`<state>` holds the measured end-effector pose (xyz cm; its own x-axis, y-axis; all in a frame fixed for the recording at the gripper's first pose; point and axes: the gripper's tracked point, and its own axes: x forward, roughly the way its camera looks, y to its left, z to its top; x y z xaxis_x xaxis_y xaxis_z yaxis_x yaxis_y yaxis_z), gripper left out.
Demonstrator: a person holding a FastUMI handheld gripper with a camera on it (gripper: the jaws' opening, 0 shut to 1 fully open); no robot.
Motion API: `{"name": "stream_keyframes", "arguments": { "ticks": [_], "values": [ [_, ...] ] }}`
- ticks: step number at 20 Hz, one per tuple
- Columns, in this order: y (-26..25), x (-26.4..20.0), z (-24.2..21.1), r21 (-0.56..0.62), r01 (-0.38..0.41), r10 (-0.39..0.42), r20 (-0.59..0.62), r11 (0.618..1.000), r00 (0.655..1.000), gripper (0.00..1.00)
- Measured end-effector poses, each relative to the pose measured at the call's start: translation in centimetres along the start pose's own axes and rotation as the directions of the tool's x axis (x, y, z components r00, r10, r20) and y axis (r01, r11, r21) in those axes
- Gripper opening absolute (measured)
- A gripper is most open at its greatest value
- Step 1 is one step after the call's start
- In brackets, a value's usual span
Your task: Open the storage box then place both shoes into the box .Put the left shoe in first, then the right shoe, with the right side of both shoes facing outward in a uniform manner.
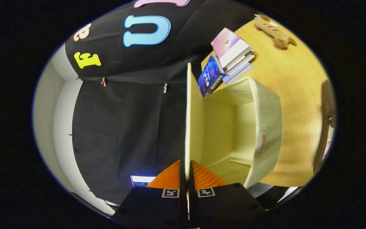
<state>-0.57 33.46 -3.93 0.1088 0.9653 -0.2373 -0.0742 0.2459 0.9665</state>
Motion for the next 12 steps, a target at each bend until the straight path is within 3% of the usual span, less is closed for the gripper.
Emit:
{"name": "stream_keyframes", "arguments": {
  "ticks": [5, 12],
  "values": [
    [5.9, 5.2, -0.4, -0.041, -0.013, 0.012, -0.019, 0.999, 1.000, 0.07],
    [10.0, 14.9, -2.3, -0.051, -0.001, -0.002, -0.059, 0.999, 0.998, 0.08]
  ]
}}
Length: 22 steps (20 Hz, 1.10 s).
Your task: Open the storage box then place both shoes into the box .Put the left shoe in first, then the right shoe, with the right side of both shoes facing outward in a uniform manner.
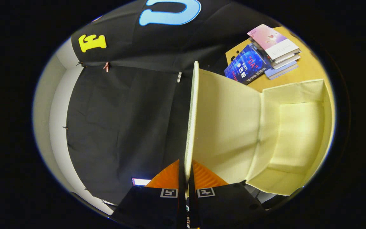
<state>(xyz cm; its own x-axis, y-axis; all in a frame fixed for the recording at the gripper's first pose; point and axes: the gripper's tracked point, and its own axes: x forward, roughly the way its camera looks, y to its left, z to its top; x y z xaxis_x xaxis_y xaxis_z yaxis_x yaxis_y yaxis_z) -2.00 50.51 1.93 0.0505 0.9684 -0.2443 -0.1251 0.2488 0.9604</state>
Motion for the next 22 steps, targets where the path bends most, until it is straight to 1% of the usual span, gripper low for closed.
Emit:
{"name": "stream_keyframes", "arguments": {
  "ticks": [5, 7, 8, 9, 10, 11, 12, 13, 15, 18, 21, 22],
  "values": [
    [-0.4, 7.0, -1.1, 0.006, 0.043, -0.043, -0.031, 0.999, 0.999, 0.08],
    [-1.5, 9.8, -1.3, 0.011, 0.059, -0.058, -0.042, 0.998, 0.997, 0.07],
    [-2.3, 11.0, -1.5, 0.011, 0.078, -0.077, -0.050, 0.997, 0.996, 0.07],
    [-3.8, 12.0, -1.8, -0.012, 0.128, -0.129, -0.060, 0.992, 0.990, 0.07],
    [-5.4, 12.4, -1.8, -0.047, 0.179, -0.181, -0.066, 0.983, 0.981, 0.14],
    [-7.0, 12.9, -2.0, -0.089, 0.219, -0.226, -0.067, 0.972, 0.972, 0.14],
    [-8.3, 13.2, -2.2, -0.126, 0.250, -0.261, -0.074, 0.960, 0.963, 0.16],
    [-9.1, 13.2, -2.7, -0.159, 0.267, -0.282, -0.085, 0.951, 0.956, 0.22],
    [-9.3, 12.6, -2.5, -0.211, 0.264, -0.281, -0.057, 0.941, 0.958, 0.51],
    [-8.8, 9.6, -1.9, -0.291, 0.265, -0.276, 0.002, 0.919, 0.961, 0.94],
    [-8.2, 5.3, -0.4, -0.358, 0.292, -0.271, 0.109, 0.887, 0.956, 0.95],
    [-8.1, 3.6, 0.2, -0.377, 0.310, -0.274, 0.148, 0.872, 0.950, 0.98]
  ]
}}
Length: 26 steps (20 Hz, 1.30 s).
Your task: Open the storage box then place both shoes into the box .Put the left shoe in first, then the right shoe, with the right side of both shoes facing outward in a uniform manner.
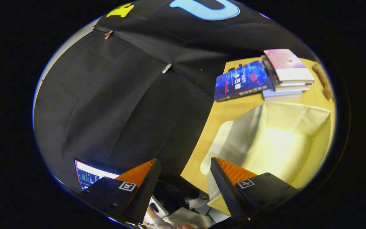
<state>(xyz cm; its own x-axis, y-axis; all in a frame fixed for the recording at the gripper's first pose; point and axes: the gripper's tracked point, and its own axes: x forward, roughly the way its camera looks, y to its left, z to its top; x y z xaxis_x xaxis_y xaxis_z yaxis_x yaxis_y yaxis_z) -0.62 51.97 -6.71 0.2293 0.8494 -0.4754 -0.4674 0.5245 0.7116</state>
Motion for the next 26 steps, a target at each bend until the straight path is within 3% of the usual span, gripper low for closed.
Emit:
{"name": "stream_keyframes", "arguments": {
  "ticks": [6, 12, 15, 17, 22, 26],
  "values": [
    [-6.4, -10.3, 1.6, -0.128, 0.194, -0.169, 0.180, 0.973, 0.969, 0.98],
    [-15.8, -20.6, 0.2, -0.105, 0.427, -0.381, 0.298, 0.898, 0.875, 0.99],
    [-21.0, -24.5, -0.9, -0.095, 0.543, -0.489, 0.327, 0.834, 0.808, 0.99],
    [-25.0, -26.6, -2.1, -0.078, 0.612, -0.561, 0.322, 0.787, 0.762, 0.98],
    [-34.1, -29.6, -6.5, 0.012, 0.705, -0.687, 0.240, 0.709, 0.686, 0.99],
    [-40.0, -29.6, -9.5, 0.030, 0.743, -0.737, 0.158, 0.668, 0.657, 0.99]
  ]
}}
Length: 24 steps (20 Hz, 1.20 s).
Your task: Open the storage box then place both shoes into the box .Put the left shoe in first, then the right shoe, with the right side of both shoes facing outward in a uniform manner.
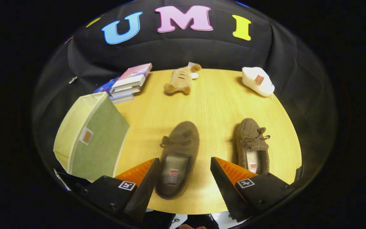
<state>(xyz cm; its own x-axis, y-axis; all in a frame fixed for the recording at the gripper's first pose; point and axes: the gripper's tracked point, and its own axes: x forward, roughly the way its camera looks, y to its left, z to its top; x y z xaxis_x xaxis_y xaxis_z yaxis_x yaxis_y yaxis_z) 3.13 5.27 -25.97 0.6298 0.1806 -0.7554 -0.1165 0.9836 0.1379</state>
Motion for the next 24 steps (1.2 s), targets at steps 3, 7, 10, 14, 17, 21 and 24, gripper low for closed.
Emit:
{"name": "stream_keyframes", "arguments": {
  "ticks": [3, 7, 10, 14, 17, 21, 24],
  "values": [
    [-1.1, 2.7, -1.2, 0.024, 0.010, -0.009, -0.028, 1.000, 1.000, 0.99],
    [-1.6, 6.2, -1.4, 0.074, 0.026, -0.024, -0.035, 0.997, 0.999, 0.99],
    [-1.4, 8.2, -1.6, 0.122, 0.026, -0.020, -0.051, 0.992, 0.998, 0.84],
    [-0.1, 9.0, -1.7, 0.213, -0.014, 0.029, -0.069, 0.977, 0.997, 0.48],
    [-0.3, 9.1, -2.1, 0.225, -0.001, 0.020, -0.083, 0.974, 0.996, 0.39],
    [-0.9, 8.9, -1.6, 0.265, 0.023, -0.003, -0.079, 0.964, 0.997, 0.10],
    [-0.4, 8.2, -1.5, 0.265, 0.019, 0.005, -0.089, 0.964, 0.996, 0.07]
  ]
}}
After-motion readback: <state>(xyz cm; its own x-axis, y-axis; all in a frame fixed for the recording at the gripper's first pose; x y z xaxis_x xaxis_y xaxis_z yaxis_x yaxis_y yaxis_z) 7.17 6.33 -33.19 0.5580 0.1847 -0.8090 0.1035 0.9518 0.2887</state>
